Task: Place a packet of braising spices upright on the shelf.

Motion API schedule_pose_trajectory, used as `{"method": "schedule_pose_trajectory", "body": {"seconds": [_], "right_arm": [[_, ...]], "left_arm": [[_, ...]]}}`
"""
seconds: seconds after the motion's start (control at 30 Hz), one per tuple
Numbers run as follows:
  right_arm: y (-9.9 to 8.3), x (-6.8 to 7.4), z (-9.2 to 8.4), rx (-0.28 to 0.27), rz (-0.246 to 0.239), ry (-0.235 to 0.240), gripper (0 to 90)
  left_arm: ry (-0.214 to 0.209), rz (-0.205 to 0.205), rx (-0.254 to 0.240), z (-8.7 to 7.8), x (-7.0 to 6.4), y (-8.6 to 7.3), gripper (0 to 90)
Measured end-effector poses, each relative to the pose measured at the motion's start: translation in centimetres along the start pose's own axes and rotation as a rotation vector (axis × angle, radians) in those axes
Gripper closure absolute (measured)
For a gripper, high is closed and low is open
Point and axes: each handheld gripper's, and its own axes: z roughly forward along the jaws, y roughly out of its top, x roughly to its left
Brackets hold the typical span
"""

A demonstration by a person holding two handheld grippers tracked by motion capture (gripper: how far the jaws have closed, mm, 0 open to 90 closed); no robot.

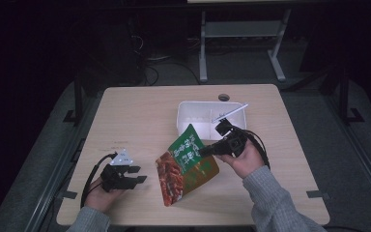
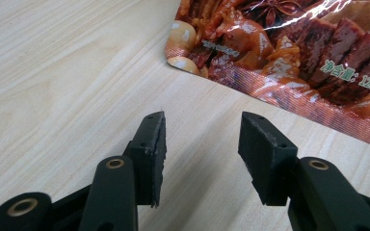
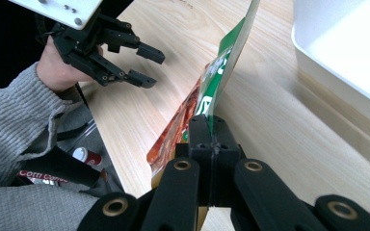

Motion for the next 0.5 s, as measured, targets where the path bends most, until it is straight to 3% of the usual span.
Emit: {"method": "schedule_pose_trajectory", "body": {"seconds": [0.5], "right_arm": [[1.6, 1.4, -1.0, 0.015, -0.033, 0.032, 90.0]], "left_arm": [[0.004, -0.006, -0.006, -0.2, 0.1, 0.0, 50.4]]}}
